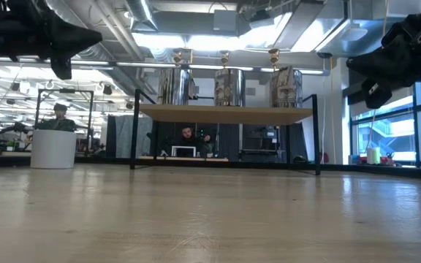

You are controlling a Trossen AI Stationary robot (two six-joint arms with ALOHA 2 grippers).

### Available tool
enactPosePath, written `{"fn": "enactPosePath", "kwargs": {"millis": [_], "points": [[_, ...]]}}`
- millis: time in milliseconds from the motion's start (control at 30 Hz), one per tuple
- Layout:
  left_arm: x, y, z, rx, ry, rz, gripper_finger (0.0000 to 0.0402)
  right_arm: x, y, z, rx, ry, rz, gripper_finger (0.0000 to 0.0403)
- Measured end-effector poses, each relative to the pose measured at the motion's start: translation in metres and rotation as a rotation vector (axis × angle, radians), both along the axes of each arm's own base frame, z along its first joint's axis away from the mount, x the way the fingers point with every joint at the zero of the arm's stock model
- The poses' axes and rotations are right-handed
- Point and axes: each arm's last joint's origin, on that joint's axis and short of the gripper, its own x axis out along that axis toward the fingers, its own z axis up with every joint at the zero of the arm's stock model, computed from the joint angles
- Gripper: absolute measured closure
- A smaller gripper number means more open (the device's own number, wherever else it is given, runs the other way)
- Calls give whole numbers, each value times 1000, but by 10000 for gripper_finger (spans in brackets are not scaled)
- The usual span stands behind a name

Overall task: Pick & Place candle stick holders
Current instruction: Return to Home Position

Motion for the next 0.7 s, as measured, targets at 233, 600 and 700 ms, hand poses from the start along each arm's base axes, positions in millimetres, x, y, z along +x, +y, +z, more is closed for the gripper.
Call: {"fn": "enactPosePath", "kwargs": {"millis": [233, 600, 700], "points": [[2, -2, -7, 55, 17, -62, 400, 0, 0, 0, 0, 0, 0, 402], [6, -7, -20, 244, 186, -200, 400, 0, 0, 0, 0, 0, 0, 402], [6, -9, -24, 268, 223, -285, 400, 0, 0, 0, 0, 0, 1, 402]]}}
